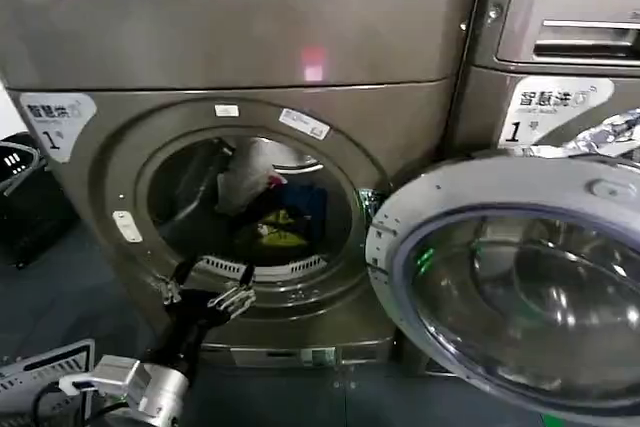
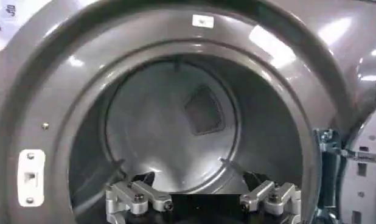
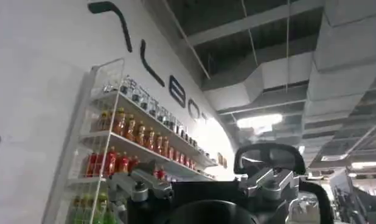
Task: Grasp the clothes from the dryer.
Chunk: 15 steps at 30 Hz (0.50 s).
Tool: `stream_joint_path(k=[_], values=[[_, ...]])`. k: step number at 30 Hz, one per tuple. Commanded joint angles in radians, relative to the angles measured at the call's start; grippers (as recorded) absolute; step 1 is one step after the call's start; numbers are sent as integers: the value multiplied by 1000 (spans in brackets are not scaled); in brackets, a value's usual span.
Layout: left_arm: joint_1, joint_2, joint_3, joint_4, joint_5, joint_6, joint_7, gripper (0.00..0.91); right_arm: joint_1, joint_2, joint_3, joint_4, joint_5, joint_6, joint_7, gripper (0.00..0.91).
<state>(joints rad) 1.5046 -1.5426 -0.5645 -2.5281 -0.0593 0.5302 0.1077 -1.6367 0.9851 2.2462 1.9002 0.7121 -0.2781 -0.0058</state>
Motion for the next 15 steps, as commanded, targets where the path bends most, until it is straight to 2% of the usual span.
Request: stream_joint_path(k=[1,7,15], values=[[-11,5,1,19,1,-7,-1,907,-3,1,2,5,0,-3,3,907],[-122,36,-21,151,-40,-53,1,907,-18,7,16,23,3,-6,3,907],[-438,54,-15,485,-78,-95,-34,907,-55,6,71,25,4,-9,0,907]])
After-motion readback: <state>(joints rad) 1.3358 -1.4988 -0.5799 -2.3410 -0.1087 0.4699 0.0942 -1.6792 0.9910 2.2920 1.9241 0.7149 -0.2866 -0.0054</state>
